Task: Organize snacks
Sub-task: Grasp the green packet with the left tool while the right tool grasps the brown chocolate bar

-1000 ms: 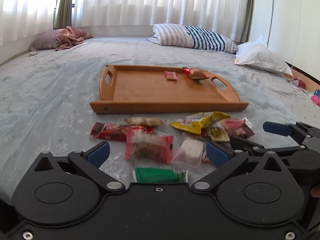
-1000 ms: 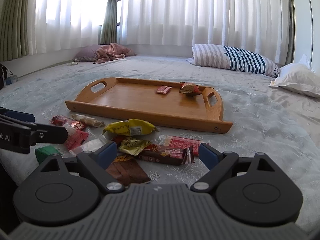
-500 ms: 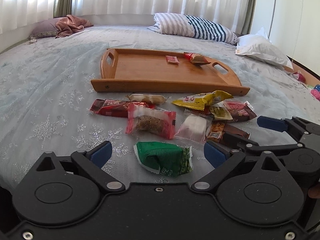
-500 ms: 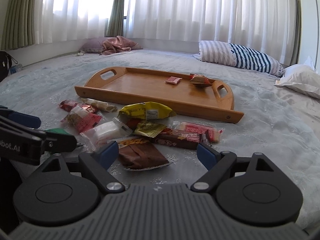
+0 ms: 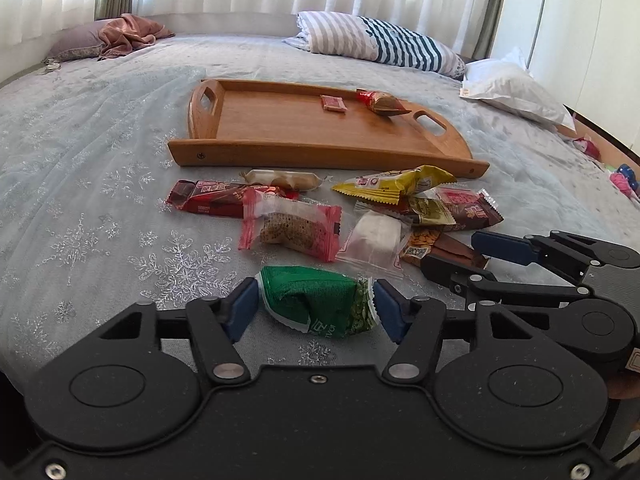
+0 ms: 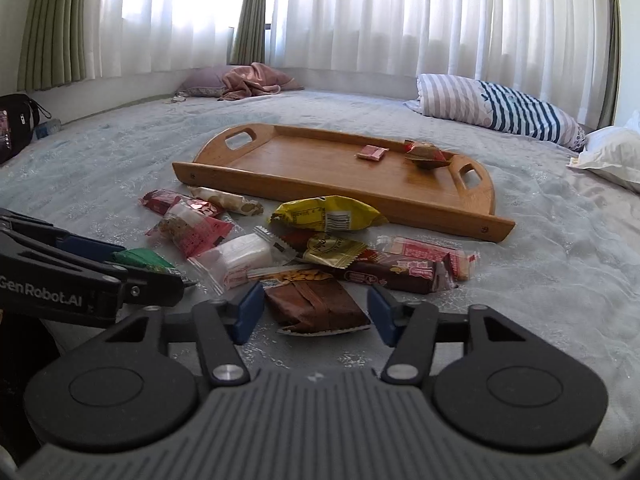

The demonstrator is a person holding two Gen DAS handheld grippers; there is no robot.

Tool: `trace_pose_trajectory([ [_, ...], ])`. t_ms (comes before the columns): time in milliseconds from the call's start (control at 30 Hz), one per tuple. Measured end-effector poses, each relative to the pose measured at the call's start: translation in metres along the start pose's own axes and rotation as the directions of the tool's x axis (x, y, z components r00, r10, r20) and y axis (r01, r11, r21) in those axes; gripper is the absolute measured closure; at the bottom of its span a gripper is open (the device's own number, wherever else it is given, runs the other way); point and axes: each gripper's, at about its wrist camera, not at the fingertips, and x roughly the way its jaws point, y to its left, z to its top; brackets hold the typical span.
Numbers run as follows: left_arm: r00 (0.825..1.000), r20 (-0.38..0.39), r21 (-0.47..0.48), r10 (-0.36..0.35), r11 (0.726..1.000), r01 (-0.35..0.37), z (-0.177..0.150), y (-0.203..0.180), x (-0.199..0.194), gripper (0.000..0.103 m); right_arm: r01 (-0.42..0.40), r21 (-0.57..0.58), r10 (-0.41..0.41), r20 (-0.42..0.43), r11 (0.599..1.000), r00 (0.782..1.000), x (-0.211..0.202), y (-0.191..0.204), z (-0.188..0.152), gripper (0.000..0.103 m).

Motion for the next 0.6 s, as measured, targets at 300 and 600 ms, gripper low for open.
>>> trace_pose_trajectory([
  [300, 1.000, 0.002, 0.003, -0.003, 1.000, 0.003, 0.0008, -0.0021, 0.0004, 0.051, 0.001, -0.020, -0.001, 0.011, 1.000, 1.000, -0.0049, 0.0103, 0.0029, 0.058],
  [600, 1.000, -0.006, 0.031, -0.007, 1.000, 0.008, 0.0003, -0.0018, 0.0030, 0.046, -0.006, -0.019, 0.006, 0.019, 1.000, 1.000, -0.0005, 0.0052, 0.0027, 0.038],
])
